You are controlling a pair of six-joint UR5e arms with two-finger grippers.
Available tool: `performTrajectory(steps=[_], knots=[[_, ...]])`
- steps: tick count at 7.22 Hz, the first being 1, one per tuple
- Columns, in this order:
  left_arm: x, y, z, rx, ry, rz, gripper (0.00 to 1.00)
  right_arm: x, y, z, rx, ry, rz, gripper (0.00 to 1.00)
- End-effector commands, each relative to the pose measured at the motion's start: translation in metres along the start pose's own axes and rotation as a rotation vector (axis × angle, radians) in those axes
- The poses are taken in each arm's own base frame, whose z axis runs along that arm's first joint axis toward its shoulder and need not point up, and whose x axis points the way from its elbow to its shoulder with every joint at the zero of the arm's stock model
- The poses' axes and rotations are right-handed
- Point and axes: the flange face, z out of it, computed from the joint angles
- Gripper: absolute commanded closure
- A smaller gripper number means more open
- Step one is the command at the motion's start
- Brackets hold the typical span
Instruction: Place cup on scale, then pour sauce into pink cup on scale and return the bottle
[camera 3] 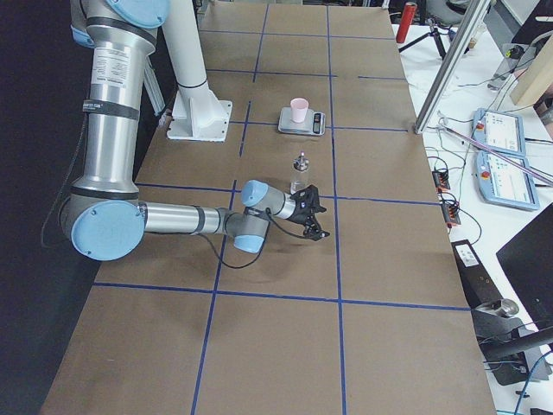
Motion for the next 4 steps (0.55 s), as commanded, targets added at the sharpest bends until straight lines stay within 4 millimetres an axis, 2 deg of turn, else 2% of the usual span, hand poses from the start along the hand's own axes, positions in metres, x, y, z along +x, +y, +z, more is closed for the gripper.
performTrajectory(steps=[1,2,3,4], knots=[[-0.015,0.003,0.019,-0.032,0.002,-0.013,0.21,0.064,-0.101,-0.022,-0.171,-0.033,-0.057,0.00],[-0.025,0.006,0.033,-0.059,0.006,-0.032,0.21,0.109,-0.125,-0.044,-0.271,-0.035,-0.121,0.00],[-0.033,0.005,0.043,-0.077,0.013,-0.045,0.21,0.148,-0.133,-0.059,-0.350,-0.013,-0.176,0.00],[-0.034,0.005,0.045,-0.078,0.013,-0.046,0.21,0.178,-0.128,-0.072,-0.428,-0.013,-0.185,0.00]])
